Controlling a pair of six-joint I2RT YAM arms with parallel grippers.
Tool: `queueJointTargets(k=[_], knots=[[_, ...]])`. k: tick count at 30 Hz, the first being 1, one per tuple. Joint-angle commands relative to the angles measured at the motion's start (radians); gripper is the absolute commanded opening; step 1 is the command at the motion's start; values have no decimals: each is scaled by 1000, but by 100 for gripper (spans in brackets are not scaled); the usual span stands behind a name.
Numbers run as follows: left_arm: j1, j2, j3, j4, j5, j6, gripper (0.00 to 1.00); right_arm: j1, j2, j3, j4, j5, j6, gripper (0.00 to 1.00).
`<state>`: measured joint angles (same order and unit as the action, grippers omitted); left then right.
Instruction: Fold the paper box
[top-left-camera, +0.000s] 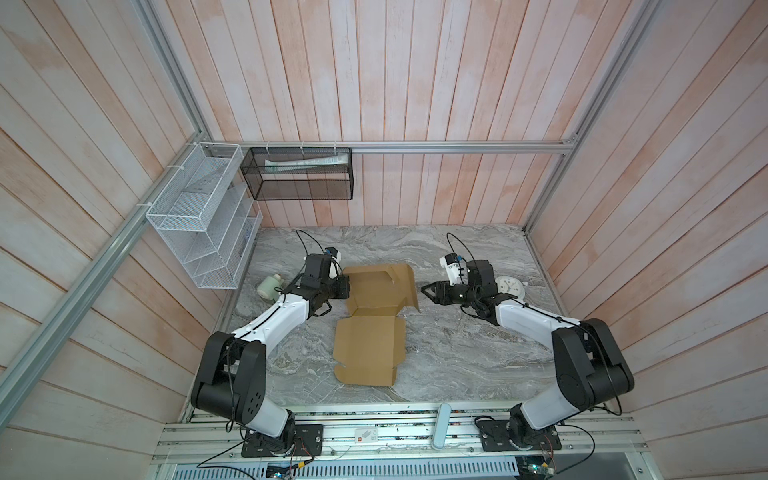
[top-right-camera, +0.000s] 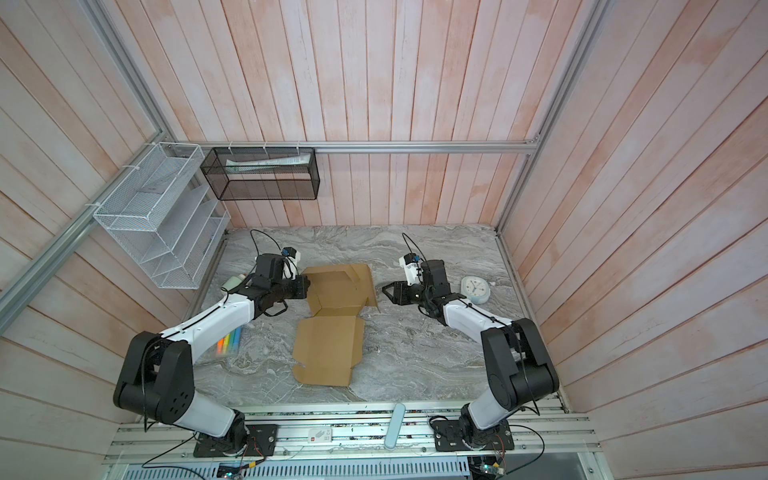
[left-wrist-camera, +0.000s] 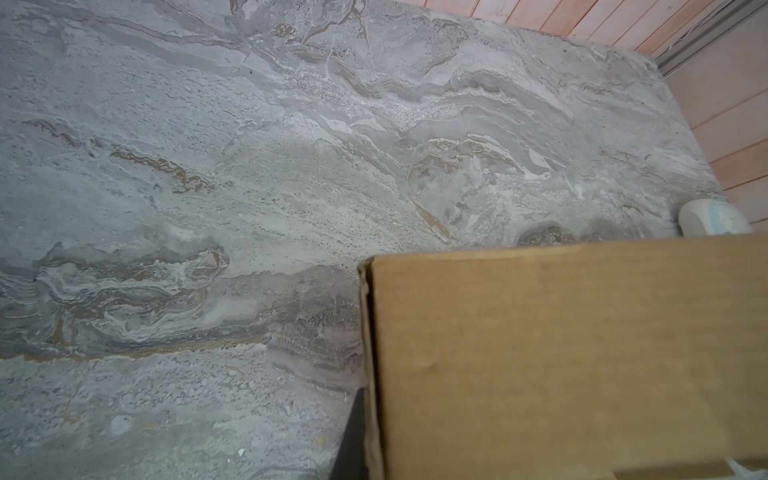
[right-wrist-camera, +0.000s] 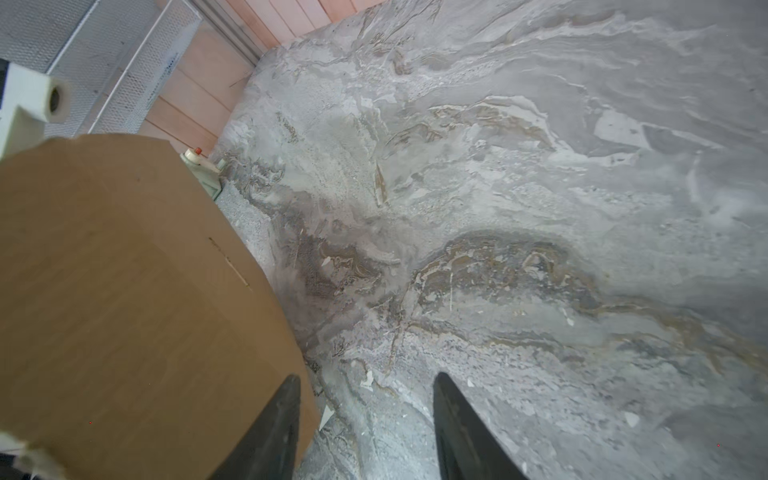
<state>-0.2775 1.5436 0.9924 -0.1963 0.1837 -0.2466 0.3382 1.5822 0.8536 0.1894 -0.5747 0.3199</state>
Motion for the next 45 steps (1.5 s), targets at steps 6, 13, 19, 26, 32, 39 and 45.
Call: queueJointTargets(k=[6, 13, 19, 26, 32, 39, 45], knots=[[9, 30, 39, -10, 29, 5, 0, 37, 21, 63, 32, -129, -83, 50], [8, 41, 54, -1, 35, -2, 0, 68, 54, 86, 38, -146, -90, 50], [8, 54, 76, 0, 34, -1, 0, 82, 82, 112, 42, -151, -91, 50], [8, 62, 93, 6, 39, 1, 0, 90, 99, 137, 35, -157, -98, 50], [8, 70, 102, 5, 49, 4, 0, 98, 111, 157, 35, -155, -103, 50], [8, 72, 106, 8, 51, 3, 0, 113, 114, 174, 33, -151, -102, 44], [5, 75, 105, 9, 55, -10, 0, 136, 112, 190, 19, -124, -99, 40]])
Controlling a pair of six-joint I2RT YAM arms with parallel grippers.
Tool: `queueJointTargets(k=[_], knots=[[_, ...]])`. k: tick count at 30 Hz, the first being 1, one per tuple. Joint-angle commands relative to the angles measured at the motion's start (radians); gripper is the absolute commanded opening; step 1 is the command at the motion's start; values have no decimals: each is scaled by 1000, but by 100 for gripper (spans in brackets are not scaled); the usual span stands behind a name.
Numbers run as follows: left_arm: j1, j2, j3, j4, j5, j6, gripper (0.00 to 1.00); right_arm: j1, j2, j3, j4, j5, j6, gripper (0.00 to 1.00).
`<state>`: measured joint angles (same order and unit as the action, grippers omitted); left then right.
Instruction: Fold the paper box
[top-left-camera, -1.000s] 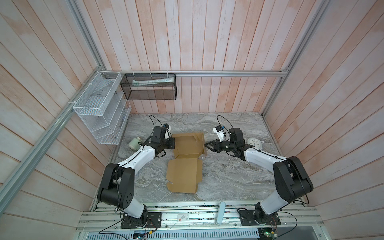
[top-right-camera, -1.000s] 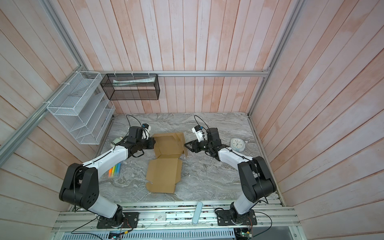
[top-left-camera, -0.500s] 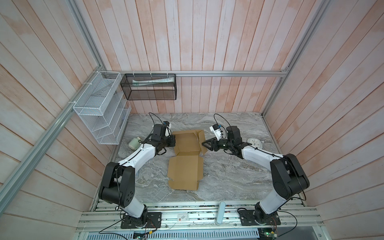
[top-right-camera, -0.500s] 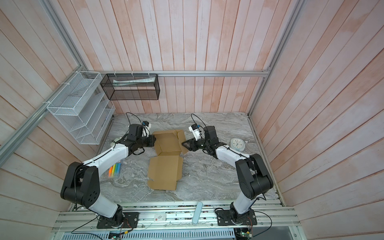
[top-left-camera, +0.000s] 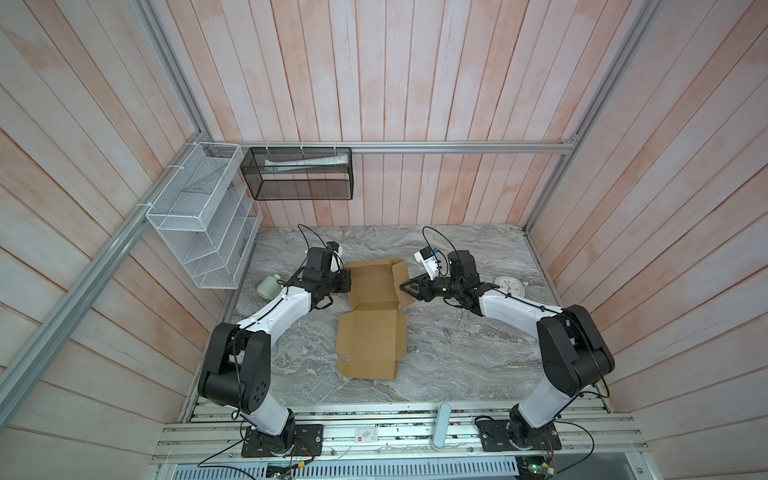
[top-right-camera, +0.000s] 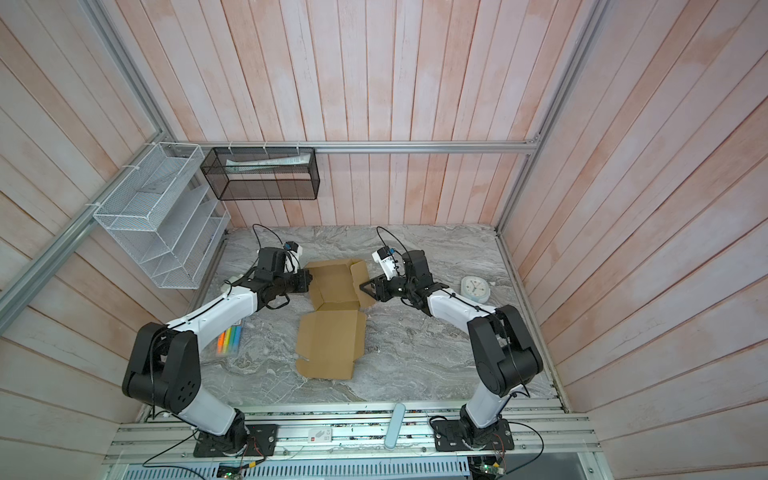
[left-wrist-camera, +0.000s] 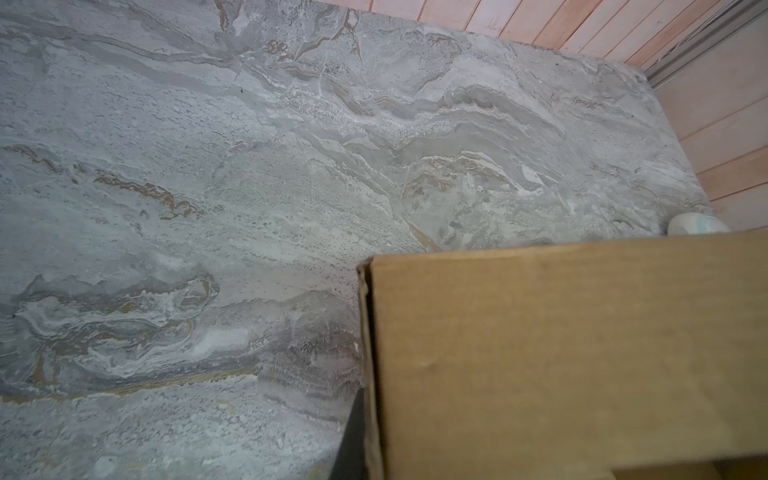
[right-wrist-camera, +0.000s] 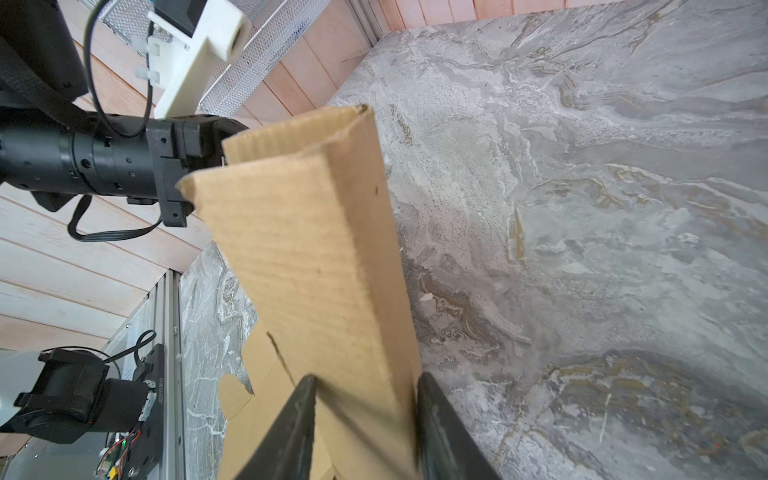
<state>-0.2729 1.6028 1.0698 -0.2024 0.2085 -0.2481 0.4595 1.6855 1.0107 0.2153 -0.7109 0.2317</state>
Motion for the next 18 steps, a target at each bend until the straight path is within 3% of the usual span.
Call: queueJointTargets(k=[1, 18], knots=[[0, 16, 28, 16, 28, -12, 0, 21, 8, 35, -9, 23, -11, 40], [-61, 17, 41, 20, -28, -76, 0, 130, 35, 81, -40, 259, 70, 37]])
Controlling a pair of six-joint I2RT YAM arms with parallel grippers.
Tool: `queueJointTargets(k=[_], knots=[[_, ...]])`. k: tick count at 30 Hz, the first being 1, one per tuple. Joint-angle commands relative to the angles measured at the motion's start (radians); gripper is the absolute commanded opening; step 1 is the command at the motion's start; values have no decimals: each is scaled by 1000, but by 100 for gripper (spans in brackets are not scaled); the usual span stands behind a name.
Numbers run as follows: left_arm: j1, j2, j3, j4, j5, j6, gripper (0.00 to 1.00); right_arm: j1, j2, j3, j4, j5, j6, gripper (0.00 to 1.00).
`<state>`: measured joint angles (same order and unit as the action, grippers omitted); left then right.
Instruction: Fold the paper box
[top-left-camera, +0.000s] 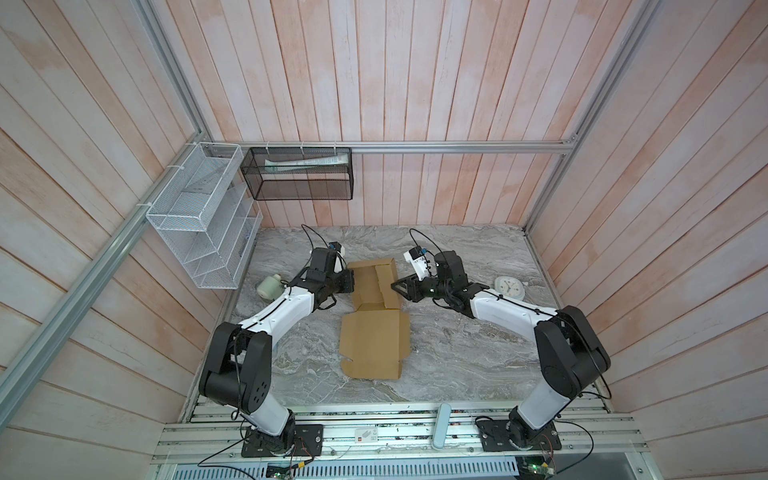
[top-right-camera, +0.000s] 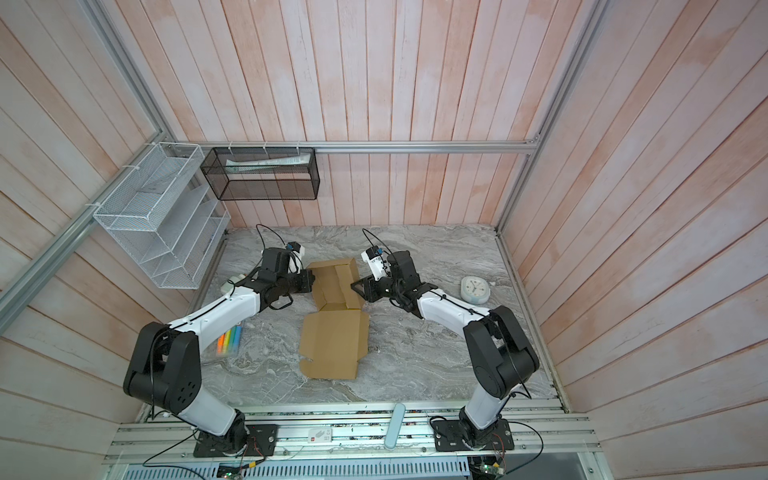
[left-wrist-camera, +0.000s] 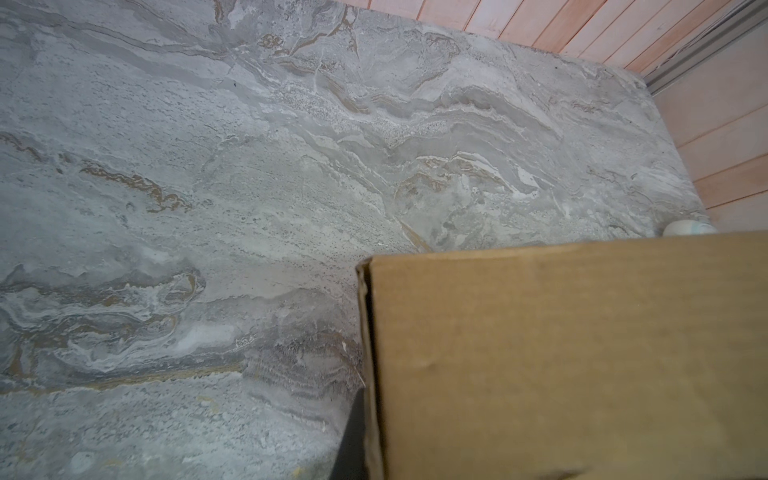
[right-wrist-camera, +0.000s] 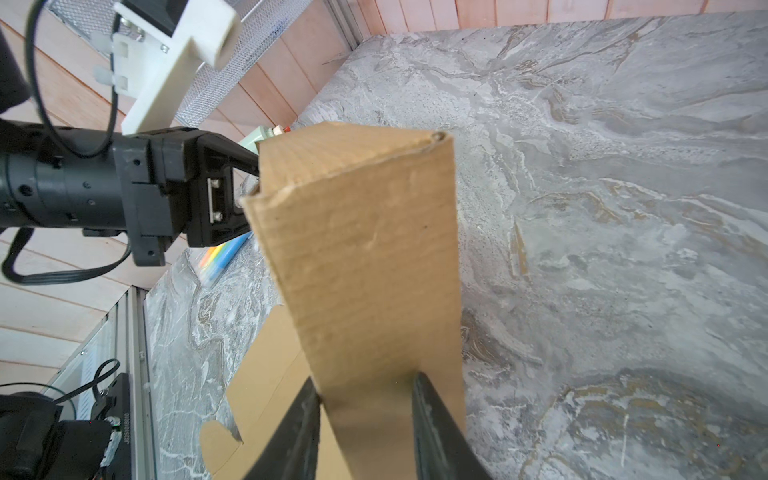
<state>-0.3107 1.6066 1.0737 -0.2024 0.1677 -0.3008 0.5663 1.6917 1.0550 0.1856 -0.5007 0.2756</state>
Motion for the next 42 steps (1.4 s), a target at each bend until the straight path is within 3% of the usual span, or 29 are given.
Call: queueJointTargets(k=[1, 20, 42], knots=[[-26, 12, 37, 20, 10, -27, 0, 29, 32, 43, -17, 64, 29, 37], [-47, -11, 17, 38, 1, -56, 0, 122, 106, 146, -167, 449, 95, 32], [-47, -28, -1, 61, -22, -64, 0, 160, 214, 289, -368, 714, 171, 29]])
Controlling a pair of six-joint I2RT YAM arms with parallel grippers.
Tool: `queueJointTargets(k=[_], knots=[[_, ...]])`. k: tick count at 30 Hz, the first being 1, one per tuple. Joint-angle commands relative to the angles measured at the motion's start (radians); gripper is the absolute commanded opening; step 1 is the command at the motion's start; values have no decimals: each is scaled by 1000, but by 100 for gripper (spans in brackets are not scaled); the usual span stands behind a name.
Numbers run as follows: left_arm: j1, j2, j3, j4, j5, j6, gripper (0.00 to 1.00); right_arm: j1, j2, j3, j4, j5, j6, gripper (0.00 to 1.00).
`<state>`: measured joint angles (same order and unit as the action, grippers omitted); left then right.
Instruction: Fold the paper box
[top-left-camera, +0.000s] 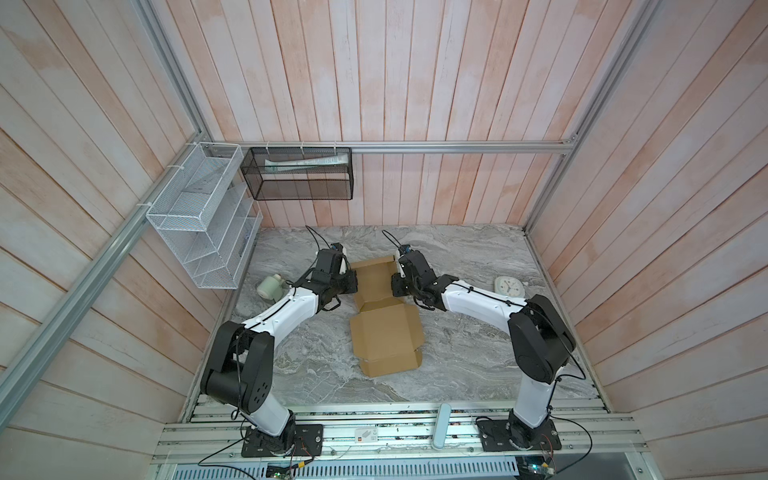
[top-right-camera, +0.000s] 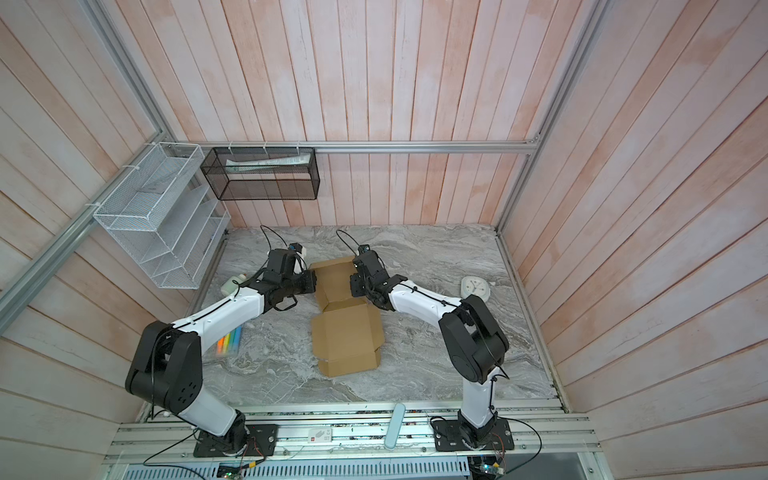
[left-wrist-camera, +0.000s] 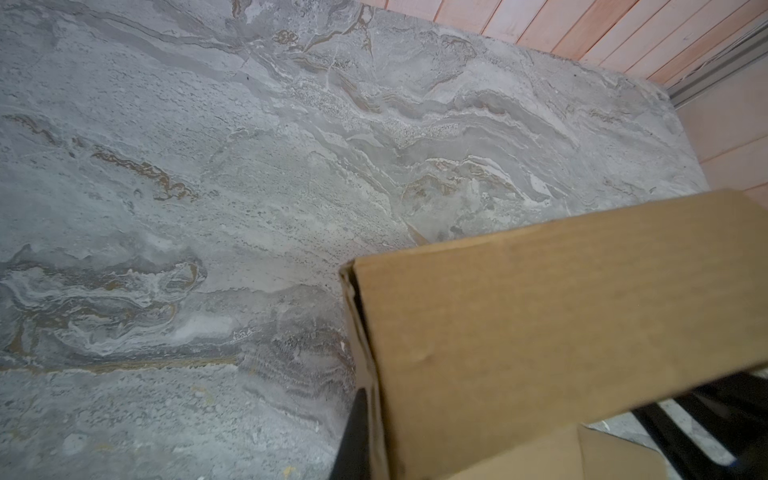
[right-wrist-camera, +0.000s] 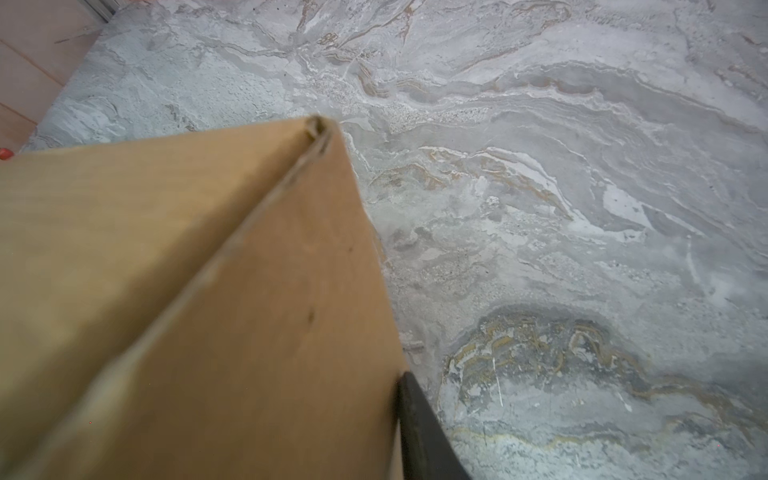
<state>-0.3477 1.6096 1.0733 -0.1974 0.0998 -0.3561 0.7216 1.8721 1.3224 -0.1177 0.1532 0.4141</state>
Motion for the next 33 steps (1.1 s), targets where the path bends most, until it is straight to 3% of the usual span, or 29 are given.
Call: queueJointTargets(k=[1, 10, 33], knots=[[-10, -31, -1, 55, 45, -7, 0, 5, 36, 25, -68, 72, 37, 29], [-10, -37, 2, 51, 34, -11, 0, 13, 67, 75, -161, 183, 50, 24], [-10, -26, 13, 30, 11, -10, 0, 33, 121, 143, -240, 241, 26, 12]])
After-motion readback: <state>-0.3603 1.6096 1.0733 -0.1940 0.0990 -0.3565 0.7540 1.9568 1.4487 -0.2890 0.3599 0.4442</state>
